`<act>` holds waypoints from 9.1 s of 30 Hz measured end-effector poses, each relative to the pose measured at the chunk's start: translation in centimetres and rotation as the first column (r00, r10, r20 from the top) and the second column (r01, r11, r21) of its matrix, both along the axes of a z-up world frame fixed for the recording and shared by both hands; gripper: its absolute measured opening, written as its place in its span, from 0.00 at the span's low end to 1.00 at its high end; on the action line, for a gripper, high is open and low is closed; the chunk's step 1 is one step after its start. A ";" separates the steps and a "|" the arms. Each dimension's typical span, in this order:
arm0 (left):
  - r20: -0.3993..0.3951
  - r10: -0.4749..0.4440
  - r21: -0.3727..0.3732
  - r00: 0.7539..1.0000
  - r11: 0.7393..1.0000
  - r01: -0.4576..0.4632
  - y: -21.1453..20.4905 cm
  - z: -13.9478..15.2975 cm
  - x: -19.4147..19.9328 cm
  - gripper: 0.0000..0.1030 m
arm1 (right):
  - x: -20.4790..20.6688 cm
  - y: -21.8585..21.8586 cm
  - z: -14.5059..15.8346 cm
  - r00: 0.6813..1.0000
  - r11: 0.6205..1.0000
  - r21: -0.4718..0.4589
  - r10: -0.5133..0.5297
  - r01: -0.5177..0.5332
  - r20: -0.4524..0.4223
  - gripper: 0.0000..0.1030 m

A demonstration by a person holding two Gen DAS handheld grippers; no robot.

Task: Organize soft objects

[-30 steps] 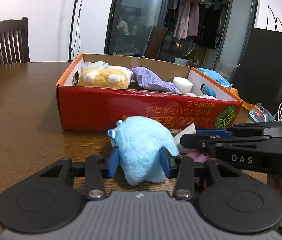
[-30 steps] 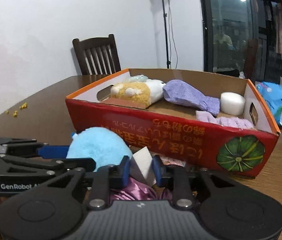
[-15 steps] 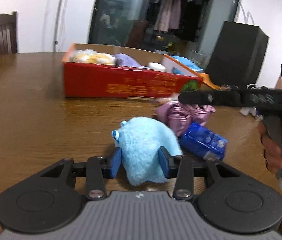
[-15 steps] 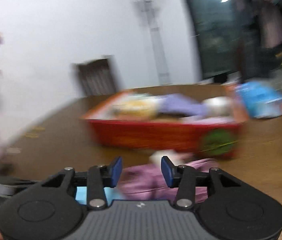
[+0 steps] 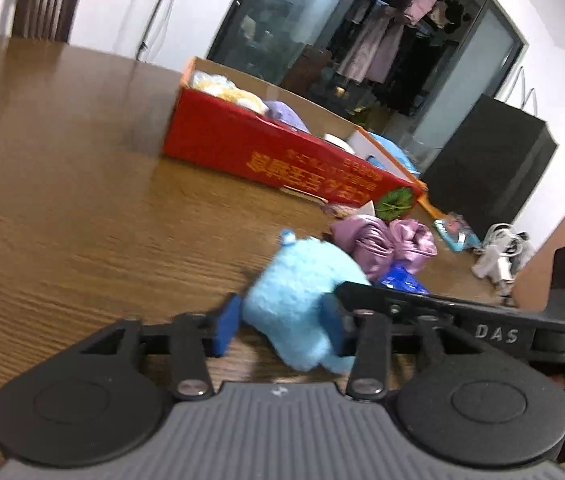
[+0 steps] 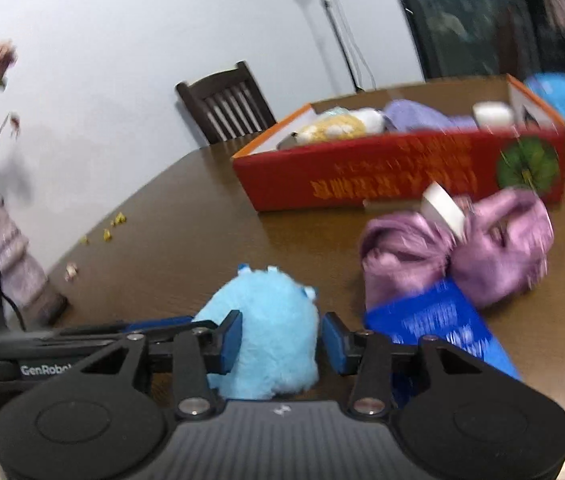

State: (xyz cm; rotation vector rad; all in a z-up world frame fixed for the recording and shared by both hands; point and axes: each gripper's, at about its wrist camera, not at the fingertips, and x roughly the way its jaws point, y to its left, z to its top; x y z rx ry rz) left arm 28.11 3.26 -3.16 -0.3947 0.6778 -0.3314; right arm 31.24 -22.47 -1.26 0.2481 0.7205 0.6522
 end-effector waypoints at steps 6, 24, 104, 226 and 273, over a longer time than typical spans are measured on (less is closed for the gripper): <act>0.021 0.006 -0.007 1.000 1.000 -0.005 -0.3 0.2 -0.6 0.33 | -0.1 0.3 -0.1 1.000 1.000 0.011 -0.008 0.008 -0.003 0.33; 0.035 -0.094 0.099 0.995 0.991 0.090 -4.6 8.0 22.6 0.33 | 21.2 -3.4 7.6 0.996 0.996 0.029 -0.089 0.090 -0.031 0.33; 0.090 -0.197 0.373 0.976 0.916 0.150 -13.4 1.8 15.3 0.72 | 9.7 -10.9 4.2 0.963 0.986 0.004 -0.166 0.169 0.211 0.16; 0.161 0.009 0.277 0.987 0.959 -0.054 -6.1 4.3 -3.9 0.74 | -3.4 -3.9 0.3 0.980 0.962 -0.271 0.008 0.047 0.197 0.51; -0.152 -0.150 0.001 0.977 0.988 0.152 -12.5 4.0 34.4 0.19 | 29.6 -7.0 5.5 0.969 0.940 -0.248 -0.206 0.235 0.134 0.21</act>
